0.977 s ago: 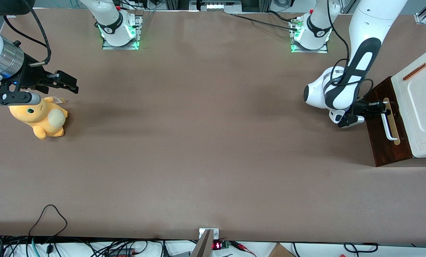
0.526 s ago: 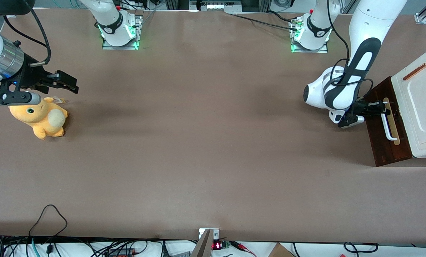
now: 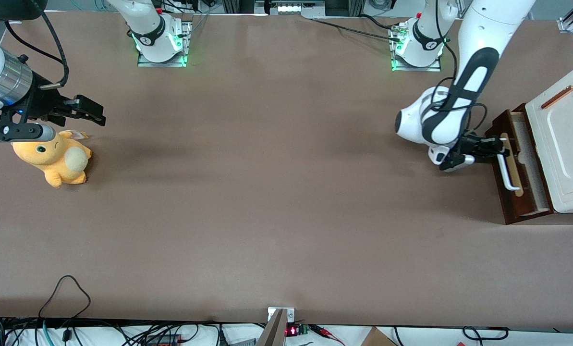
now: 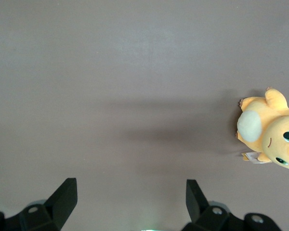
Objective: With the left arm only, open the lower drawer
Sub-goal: 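Pull the handle with the left gripper, sliding the drawer outward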
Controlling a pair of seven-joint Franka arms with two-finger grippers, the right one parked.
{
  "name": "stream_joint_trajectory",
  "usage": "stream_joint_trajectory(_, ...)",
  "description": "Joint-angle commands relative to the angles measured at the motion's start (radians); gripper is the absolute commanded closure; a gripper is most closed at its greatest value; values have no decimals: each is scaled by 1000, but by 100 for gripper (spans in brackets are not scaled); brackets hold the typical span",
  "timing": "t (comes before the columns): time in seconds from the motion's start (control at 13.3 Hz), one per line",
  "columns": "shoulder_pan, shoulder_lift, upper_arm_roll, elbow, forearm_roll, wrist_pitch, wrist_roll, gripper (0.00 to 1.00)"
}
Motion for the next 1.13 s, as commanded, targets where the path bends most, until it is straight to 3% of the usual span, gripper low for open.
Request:
stream_joint_trajectory(0.0,-29,-4,-43,22,-11,34,35,100)
stream_joint_trajectory(0.83,-45,-1,-73,34,-33,40,37,100)
stream_joint_trajectory(0.9,-45,-1,-73,34,-33,40,37,92)
stream_joint_trajectory(0.98,-45,-1,-73,34,-34,40,37,72)
stream_joint_trajectory(1.05,-45,-1,-73,34,-36,40,37,37)
